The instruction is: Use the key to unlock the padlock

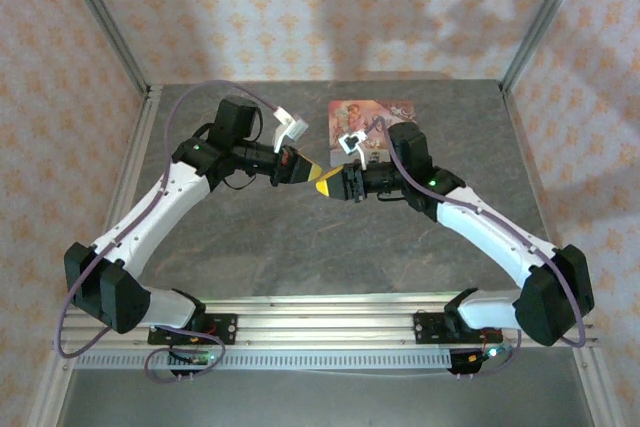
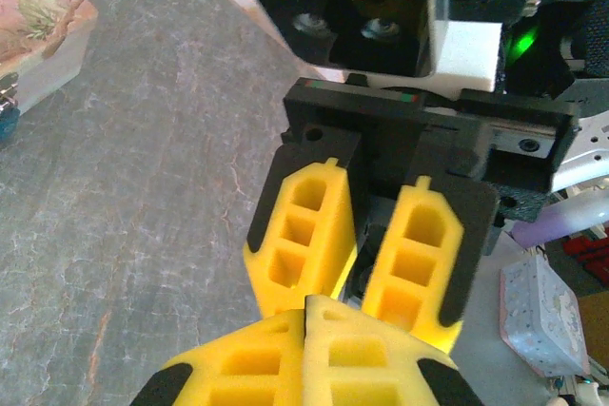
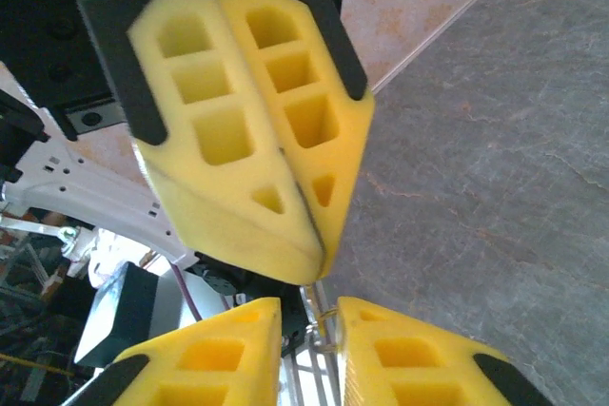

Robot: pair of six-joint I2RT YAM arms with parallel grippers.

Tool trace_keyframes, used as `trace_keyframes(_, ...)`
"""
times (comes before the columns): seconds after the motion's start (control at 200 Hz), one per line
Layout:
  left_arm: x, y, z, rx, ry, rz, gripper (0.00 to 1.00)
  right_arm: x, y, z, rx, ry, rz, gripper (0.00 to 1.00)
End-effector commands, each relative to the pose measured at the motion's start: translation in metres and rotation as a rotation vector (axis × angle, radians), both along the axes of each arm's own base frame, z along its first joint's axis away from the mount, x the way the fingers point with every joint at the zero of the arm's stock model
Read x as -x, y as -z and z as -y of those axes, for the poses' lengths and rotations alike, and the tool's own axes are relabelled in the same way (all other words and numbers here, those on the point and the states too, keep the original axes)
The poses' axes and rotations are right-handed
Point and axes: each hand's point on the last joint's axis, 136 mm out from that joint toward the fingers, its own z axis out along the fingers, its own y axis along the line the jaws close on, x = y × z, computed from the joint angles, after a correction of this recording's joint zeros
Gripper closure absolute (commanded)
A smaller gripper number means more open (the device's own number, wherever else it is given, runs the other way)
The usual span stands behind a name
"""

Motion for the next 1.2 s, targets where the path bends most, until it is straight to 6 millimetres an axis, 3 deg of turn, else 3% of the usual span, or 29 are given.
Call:
trace_keyframes(0.0,0.007,-0.015,0.006,0.031,0.047,0.008,1.0,0.004,-0.009,-0.003,-0.018,-0.039,0.036,0.85)
trace_keyframes(0.205,0.008,-0.013,0.009,0.029,0.065,-0.011,1.0,0.001,-0.01,-0.005,-0.019,-0.033,0.033,1.0)
trace_keyframes(0.35,-0.005,-0.013,0.006,0.012,-0.018,0.018,1.0,-0.002,-0.01,-0.005,-0.028,-0.014,0.028,1.0)
trace_keyframes(0.405,-0.011,-0.014,0.003,0.007,-0.062,0.039,0.77,-0.006,-0.01,-0.005,-0.045,0.01,0.027,1.0)
trace_keyframes(0.47,-0.016,-0.018,0.0,0.014,-0.11,0.061,0.58,-0.012,-0.011,-0.005,-0.071,0.044,0.022,1.0)
trace_keyframes(0.586,-0.03,-0.024,-0.013,0.05,-0.236,0.075,0.45,-0.022,-0.011,-0.002,-0.108,0.105,0.007,1.0)
trace_keyframes(0.691,-0.047,-0.024,-0.037,0.146,-0.381,0.05,0.45,-0.033,-0.011,0.002,-0.135,0.173,-0.006,1.0)
trace_keyframes(0.786,-0.047,-0.02,-0.047,0.201,-0.425,0.055,0.47,-0.04,-0.012,0.007,-0.165,0.216,-0.017,1.0)
trace_keyframes(0.966,-0.036,-0.012,-0.039,0.301,-0.365,-0.01,0.6,-0.049,-0.014,0.011,-0.207,0.243,-0.047,1.0)
trace_keyframes(1.196,-0.032,-0.01,-0.026,0.339,-0.324,-0.039,0.61,-0.051,-0.017,0.009,-0.235,0.235,-0.064,1.0)
